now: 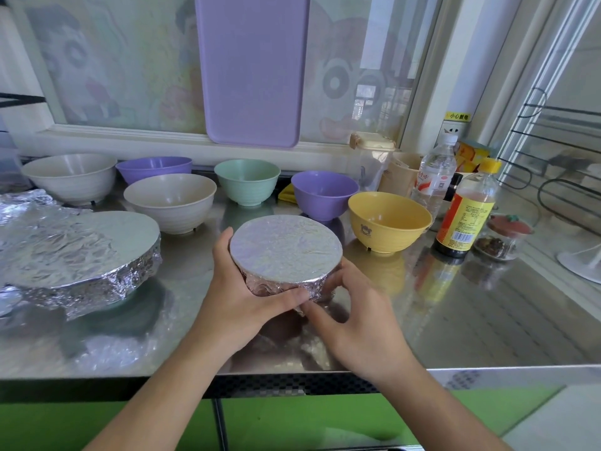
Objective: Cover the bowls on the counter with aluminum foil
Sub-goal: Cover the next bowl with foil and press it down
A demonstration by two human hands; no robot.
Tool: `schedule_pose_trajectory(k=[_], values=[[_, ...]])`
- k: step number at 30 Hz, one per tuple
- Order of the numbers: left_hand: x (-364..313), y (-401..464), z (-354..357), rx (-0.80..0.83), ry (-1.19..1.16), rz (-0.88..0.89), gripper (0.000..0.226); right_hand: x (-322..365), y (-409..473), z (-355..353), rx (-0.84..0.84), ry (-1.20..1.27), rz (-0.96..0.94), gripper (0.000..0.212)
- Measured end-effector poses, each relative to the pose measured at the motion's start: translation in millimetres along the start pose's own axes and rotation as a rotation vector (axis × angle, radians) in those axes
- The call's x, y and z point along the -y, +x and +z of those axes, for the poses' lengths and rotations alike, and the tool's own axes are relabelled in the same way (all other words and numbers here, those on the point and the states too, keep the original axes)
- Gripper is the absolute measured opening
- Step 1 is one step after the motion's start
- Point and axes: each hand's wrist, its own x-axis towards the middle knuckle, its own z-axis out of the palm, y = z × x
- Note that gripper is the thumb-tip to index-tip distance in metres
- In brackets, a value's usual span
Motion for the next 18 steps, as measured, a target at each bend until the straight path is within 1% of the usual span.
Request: schedule_pose_trajectory(k=[2,5,11,14,18], values=[[0.2,-0.4,-0.1,0.006,0.003,0.001,0.152,0.2,0.5,1.3,-0.013,0.002,-0.024,0.025],[0.7,-0.2,0.2,0.015,-0.003,0.0,0.153,0.4,1.1,2.7,-0.024,0.03,0.024,0.027],[2.8,1.0,-0.6,0.026,0.004,0.011,0.151,0.5,1.9,1.9,-0.007,0.183,0.063,0.018],[2.9,0.8,-0.6,0.029,0.017,0.012,0.15,0.9,2.3,0.8,0.0,0.233,0.1,0.018],[4.8,1.2,-2.0,0.035,0.05,0.004,0.149,-2.8,3.7,0.4,-0.047,0.189,0.163,0.021]])
